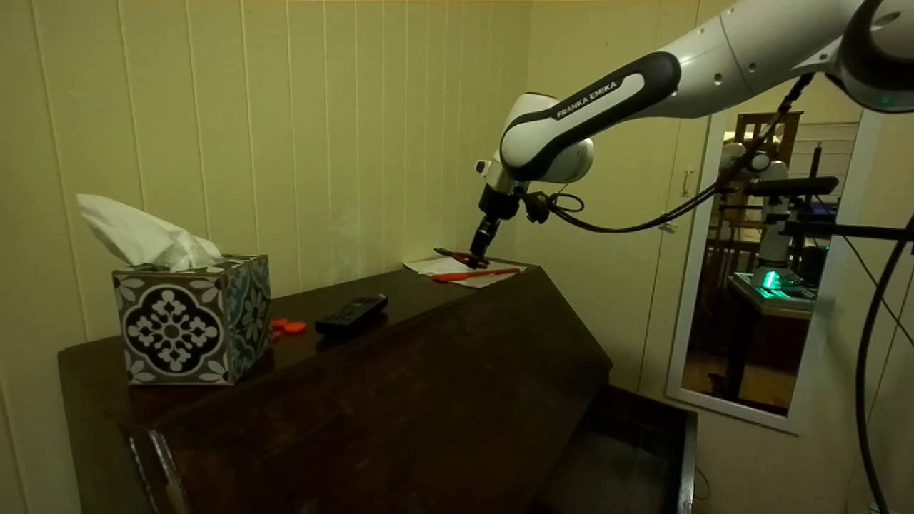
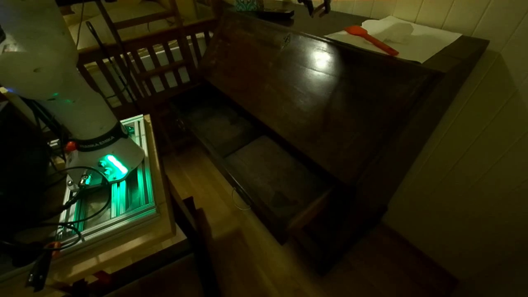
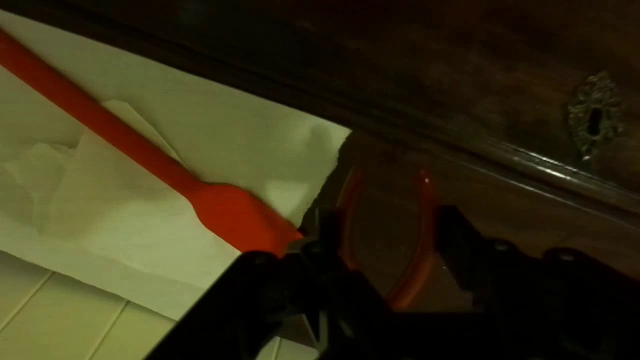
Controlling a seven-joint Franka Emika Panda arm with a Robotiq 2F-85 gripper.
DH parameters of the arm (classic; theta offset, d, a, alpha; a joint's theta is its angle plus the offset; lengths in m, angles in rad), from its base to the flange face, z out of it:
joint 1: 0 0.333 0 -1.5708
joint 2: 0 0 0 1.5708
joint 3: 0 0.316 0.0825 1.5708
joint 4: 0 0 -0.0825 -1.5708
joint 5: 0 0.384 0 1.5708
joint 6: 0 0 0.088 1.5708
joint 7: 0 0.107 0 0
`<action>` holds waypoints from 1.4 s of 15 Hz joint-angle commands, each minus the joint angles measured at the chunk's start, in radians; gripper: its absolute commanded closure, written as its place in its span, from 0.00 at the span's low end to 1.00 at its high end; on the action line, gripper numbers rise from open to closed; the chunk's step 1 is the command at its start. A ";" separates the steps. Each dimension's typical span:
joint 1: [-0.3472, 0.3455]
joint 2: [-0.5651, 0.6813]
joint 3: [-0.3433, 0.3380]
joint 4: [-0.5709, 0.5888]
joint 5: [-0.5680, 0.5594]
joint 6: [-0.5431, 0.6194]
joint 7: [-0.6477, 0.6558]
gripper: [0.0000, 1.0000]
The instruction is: Remove the pliers from the right drawer and put it on the top counter
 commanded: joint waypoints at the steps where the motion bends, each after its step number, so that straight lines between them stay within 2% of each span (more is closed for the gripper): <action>1: -0.060 0.135 0.064 0.191 0.043 -0.112 -0.076 0.71; 4: -0.079 0.201 0.097 0.278 0.038 -0.194 -0.116 0.71; 9: -0.069 0.277 0.112 0.388 0.003 -0.274 -0.134 0.71; 19: -0.071 0.343 0.123 0.460 0.004 -0.306 -0.192 0.71; 20: -0.069 0.345 0.123 0.462 0.003 -0.309 -0.191 0.49; 21: -0.065 0.343 0.121 0.460 -0.004 -0.310 -0.189 0.21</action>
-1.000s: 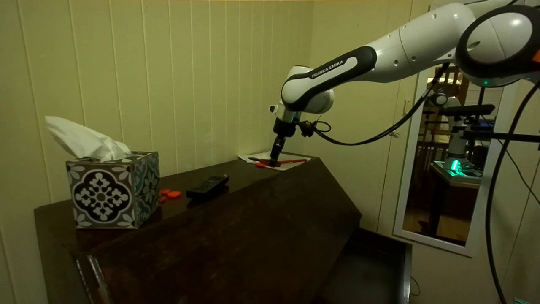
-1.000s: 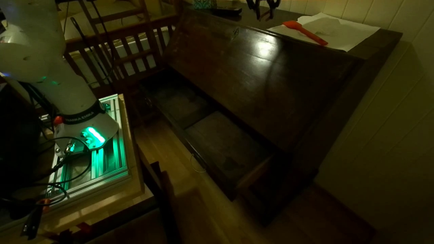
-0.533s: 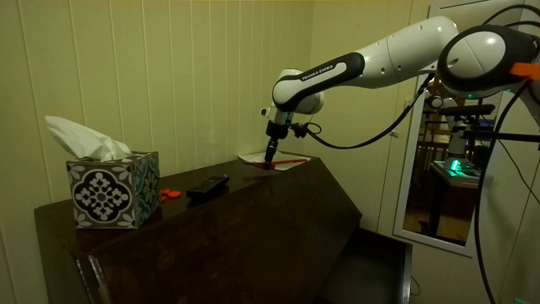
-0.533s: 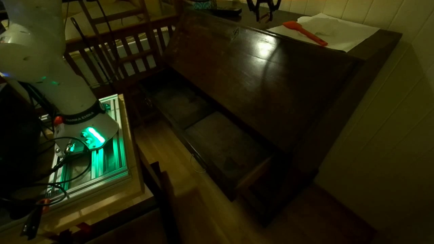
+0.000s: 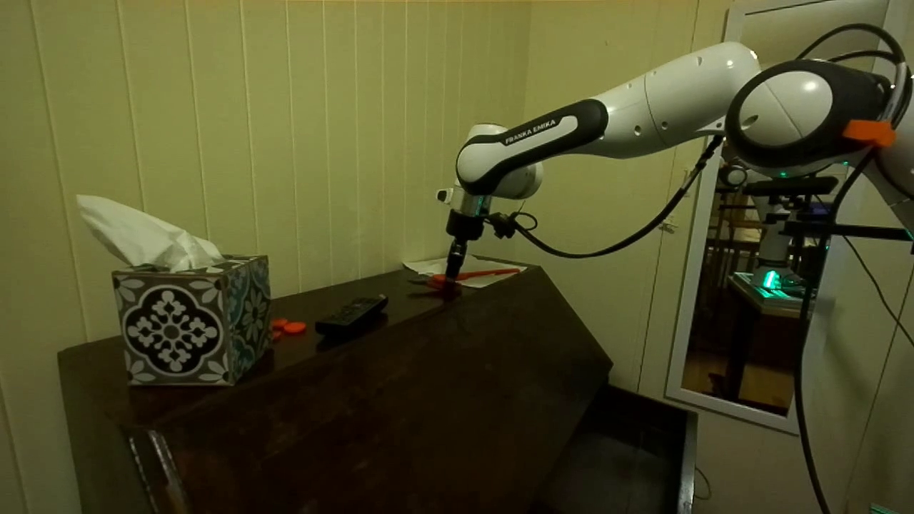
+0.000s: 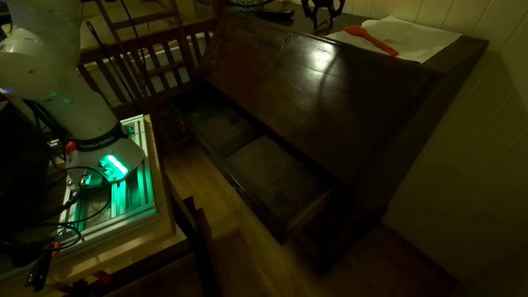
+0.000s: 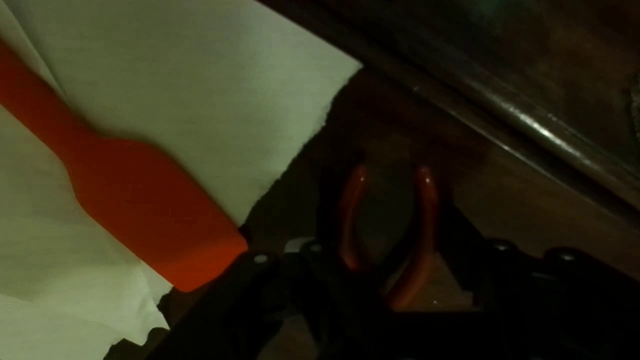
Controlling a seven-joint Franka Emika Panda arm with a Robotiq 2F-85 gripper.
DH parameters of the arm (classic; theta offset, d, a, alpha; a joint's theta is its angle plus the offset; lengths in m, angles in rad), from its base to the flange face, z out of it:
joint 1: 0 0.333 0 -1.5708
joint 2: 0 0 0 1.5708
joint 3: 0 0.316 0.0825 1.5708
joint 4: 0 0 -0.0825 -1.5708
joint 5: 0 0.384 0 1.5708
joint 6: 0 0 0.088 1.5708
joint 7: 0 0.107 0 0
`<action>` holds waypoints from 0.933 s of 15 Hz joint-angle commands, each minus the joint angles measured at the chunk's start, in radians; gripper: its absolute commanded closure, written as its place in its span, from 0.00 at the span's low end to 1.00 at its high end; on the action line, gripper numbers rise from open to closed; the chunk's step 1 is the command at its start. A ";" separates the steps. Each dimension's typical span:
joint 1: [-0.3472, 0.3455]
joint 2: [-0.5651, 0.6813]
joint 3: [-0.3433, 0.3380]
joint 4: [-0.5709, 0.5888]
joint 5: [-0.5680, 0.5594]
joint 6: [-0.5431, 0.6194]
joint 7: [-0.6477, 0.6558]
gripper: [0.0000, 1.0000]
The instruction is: Remove the pliers from the right drawer and put it on the top counter
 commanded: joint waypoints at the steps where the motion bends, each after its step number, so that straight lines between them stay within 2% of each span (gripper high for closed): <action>1: -0.001 0.017 0.012 0.044 -0.015 -0.041 -0.013 0.20; 4: 0.018 -0.032 -0.001 0.023 -0.043 -0.036 0.029 0.00; 6: 0.028 -0.097 -0.009 -0.014 -0.041 -0.037 0.101 0.00; 7: 0.042 -0.150 -0.030 -0.057 -0.063 -0.037 0.177 0.00; 9: 0.018 -0.243 -0.024 -0.154 -0.028 0.001 0.246 0.00; 14: -0.026 -0.465 -0.080 -0.383 -0.005 -0.040 0.424 0.00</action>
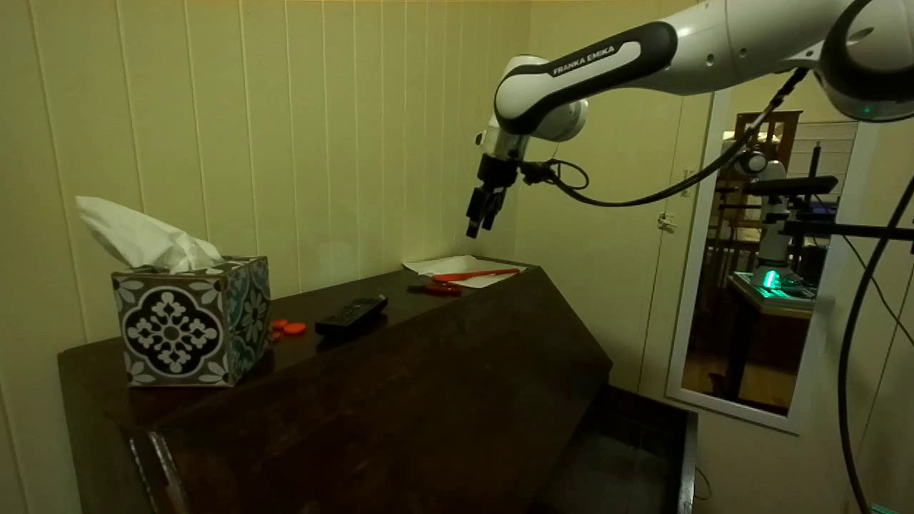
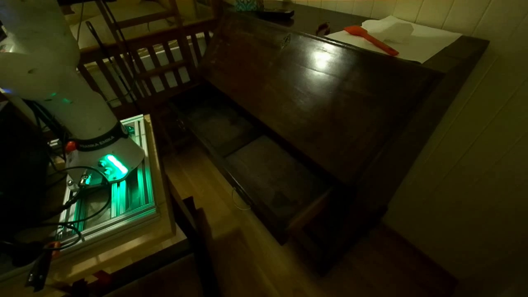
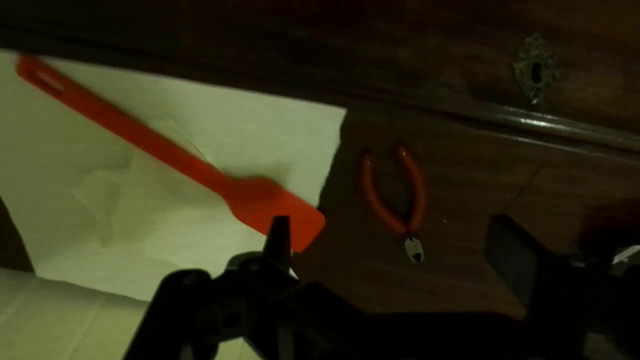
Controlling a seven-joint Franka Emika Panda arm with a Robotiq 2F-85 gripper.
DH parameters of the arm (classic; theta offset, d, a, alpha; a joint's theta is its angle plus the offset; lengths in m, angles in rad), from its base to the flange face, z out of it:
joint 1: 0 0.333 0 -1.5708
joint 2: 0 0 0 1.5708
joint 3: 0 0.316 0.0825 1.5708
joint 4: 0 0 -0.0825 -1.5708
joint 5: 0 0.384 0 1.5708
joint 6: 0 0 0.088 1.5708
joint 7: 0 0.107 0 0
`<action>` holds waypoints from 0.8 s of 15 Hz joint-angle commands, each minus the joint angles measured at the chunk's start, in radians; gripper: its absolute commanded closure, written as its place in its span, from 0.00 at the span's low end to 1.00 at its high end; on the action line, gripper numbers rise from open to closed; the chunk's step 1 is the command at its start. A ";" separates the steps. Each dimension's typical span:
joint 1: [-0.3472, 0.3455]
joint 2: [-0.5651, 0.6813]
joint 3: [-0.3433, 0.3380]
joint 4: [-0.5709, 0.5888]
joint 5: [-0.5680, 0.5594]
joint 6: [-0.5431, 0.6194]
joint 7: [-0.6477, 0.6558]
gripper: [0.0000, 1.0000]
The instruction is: Remove the pliers from the right drawer and put it on the top counter
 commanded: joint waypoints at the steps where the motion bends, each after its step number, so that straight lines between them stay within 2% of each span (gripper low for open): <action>1: -0.031 -0.206 -0.038 -0.243 0.036 -0.030 0.113 0.00; 2: -0.042 -0.249 -0.046 -0.290 0.065 -0.048 0.111 0.00; 5: -0.059 -0.374 -0.073 -0.442 0.179 -0.050 -0.001 0.00; 6: -0.060 -0.416 -0.084 -0.496 0.257 -0.042 -0.123 0.00; 7: -0.053 -0.464 -0.099 -0.549 0.281 -0.070 -0.175 0.00; 8: -0.047 -0.508 -0.116 -0.596 0.279 -0.126 -0.224 0.00; 10: -0.046 -0.583 -0.141 -0.668 0.196 -0.251 -0.250 0.00; 11: -0.033 -0.468 -0.138 -0.549 0.221 -0.196 -0.201 0.00; 12: -0.032 -0.506 -0.149 -0.589 0.214 -0.231 -0.219 0.00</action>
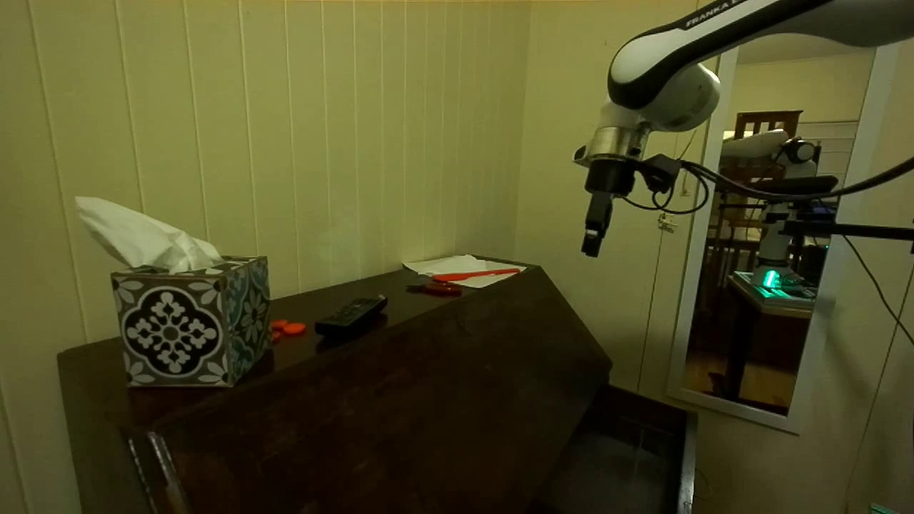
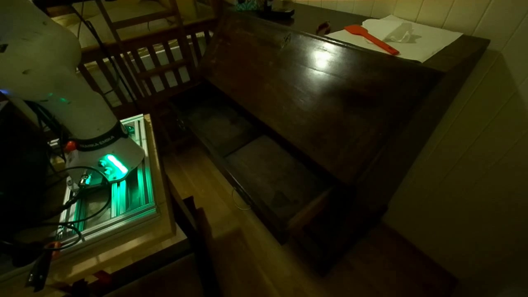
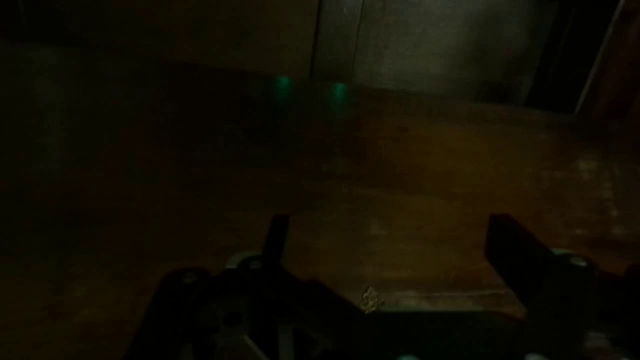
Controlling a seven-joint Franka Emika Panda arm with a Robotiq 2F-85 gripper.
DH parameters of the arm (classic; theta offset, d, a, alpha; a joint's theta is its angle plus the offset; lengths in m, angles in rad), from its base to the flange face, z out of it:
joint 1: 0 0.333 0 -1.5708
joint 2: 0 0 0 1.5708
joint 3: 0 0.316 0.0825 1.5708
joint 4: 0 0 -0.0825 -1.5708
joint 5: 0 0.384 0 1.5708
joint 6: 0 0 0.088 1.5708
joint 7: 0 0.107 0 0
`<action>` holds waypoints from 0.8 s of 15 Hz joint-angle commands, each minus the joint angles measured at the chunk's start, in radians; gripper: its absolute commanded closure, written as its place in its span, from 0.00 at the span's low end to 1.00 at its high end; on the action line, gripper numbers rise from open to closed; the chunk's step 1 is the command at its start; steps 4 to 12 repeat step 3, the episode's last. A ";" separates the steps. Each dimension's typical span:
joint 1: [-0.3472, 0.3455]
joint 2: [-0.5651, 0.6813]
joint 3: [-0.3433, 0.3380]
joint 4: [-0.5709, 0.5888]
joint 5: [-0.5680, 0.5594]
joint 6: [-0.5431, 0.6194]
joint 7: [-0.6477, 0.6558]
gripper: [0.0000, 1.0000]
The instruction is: Remove the pliers from the right drawer and put it on the top counter
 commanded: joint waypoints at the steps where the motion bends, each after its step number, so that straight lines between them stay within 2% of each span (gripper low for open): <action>1: 0.025 -0.026 -0.029 -0.024 -0.008 -0.011 -0.005 0.00; 12: 0.028 -0.055 -0.033 -0.052 -0.010 -0.013 -0.011 0.00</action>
